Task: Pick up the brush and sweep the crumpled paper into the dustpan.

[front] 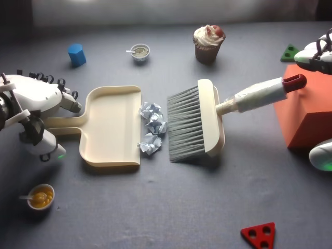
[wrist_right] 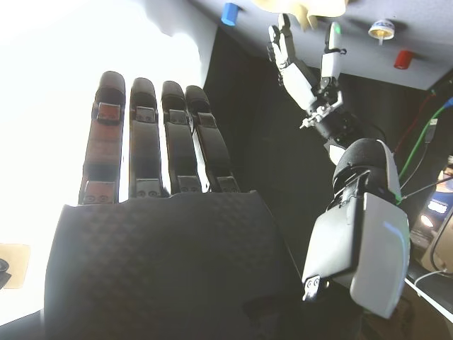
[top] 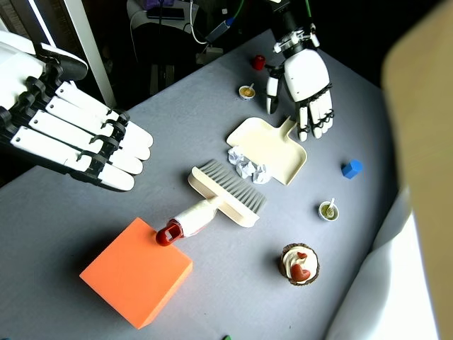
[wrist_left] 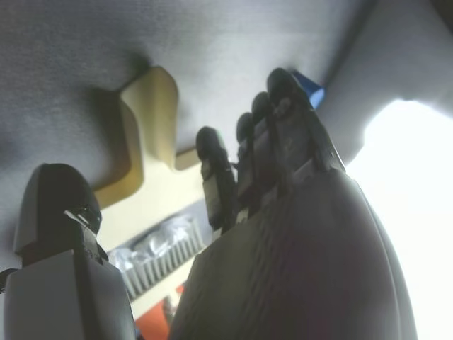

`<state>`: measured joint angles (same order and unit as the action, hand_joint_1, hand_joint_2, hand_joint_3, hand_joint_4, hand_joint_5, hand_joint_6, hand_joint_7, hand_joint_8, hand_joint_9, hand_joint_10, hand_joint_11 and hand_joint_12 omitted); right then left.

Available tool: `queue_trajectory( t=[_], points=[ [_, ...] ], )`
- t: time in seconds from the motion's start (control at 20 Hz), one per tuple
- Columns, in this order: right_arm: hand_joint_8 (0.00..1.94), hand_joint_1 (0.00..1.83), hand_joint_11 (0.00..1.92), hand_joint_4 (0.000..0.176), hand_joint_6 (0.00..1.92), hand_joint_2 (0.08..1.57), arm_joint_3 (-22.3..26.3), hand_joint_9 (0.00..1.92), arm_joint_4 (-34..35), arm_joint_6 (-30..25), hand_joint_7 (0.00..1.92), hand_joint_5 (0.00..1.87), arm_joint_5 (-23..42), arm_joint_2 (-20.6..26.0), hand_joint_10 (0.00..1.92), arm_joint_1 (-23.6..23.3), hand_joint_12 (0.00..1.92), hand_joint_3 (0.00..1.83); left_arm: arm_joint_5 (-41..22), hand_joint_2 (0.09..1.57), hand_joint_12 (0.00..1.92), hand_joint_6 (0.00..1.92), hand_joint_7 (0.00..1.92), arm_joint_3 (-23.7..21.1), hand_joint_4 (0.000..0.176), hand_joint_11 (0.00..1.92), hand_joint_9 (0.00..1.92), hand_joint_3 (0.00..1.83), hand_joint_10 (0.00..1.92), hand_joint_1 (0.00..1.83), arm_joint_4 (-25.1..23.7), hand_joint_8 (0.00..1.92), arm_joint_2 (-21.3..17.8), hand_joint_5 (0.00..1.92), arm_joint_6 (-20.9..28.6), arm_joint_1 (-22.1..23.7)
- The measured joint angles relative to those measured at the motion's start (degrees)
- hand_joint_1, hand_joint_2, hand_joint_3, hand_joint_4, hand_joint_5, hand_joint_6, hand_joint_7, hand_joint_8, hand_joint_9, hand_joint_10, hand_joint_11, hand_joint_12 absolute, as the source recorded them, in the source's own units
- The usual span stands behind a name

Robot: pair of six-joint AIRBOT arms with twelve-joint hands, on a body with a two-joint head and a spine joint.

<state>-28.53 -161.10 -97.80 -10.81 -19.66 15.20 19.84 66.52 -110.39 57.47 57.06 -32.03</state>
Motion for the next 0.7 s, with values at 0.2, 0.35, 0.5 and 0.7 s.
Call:
queue_trajectory(
  t=[0.2, 0.35, 0.5, 0.7],
  points=[
    [0.01, 0.0, 0.22, 0.0, 0.01, 0.89, 0.0, 0.19, 0.0, 0.0, 0.2, 0.2, 0.0, 0.0, 0.01, 0.0, 0.02, 0.0, 0.2, 1.03, 0.07, 0.01, 0.22, 0.0, 0.074, 0.21, 0.19, 0.01, 0.01, 0.84, -0.3, 0.01, 0.7, 0.45, -0.1, -0.3],
    [0.0, 0.0, 0.2, 0.0, 0.0, 0.89, 0.0, 0.18, 0.0, 0.0, 0.18, 0.17, 0.0, 0.0, 0.0, 0.0, 0.01, 0.0, 0.8, 1.04, 0.08, 0.01, 0.27, 0.0, 0.079, 0.25, 0.24, 0.0, 0.01, 0.84, -0.2, 0.01, 0.9, 0.51, -0.1, -0.7],
    [0.01, 0.0, 0.24, 0.0, 0.01, 0.89, 0.0, 0.22, 0.0, 0.0, 0.22, 0.2, 0.0, 0.0, 0.01, 0.0, 0.02, 0.0, 1.5, 1.06, 0.07, 0.02, 0.29, 0.0, 0.049, 0.23, 0.23, 0.0, 0.0, 0.9, -0.5, 0.0, 1.1, 0.65, 0.0, -0.9],
    [0.0, 0.0, 0.24, 0.0, 0.0, 0.9, 0.0, 0.19, 0.0, 0.0, 0.19, 0.19, 0.0, 0.0, 0.0, 0.0, 0.02, 0.0, 2.0, 1.1, 0.08, 0.02, 0.33, 0.0, 0.0, 0.26, 0.27, 0.01, 0.01, 1.0, -1.5, 0.01, 1.7, 0.77, 0.3, -1.1]
  ],
)
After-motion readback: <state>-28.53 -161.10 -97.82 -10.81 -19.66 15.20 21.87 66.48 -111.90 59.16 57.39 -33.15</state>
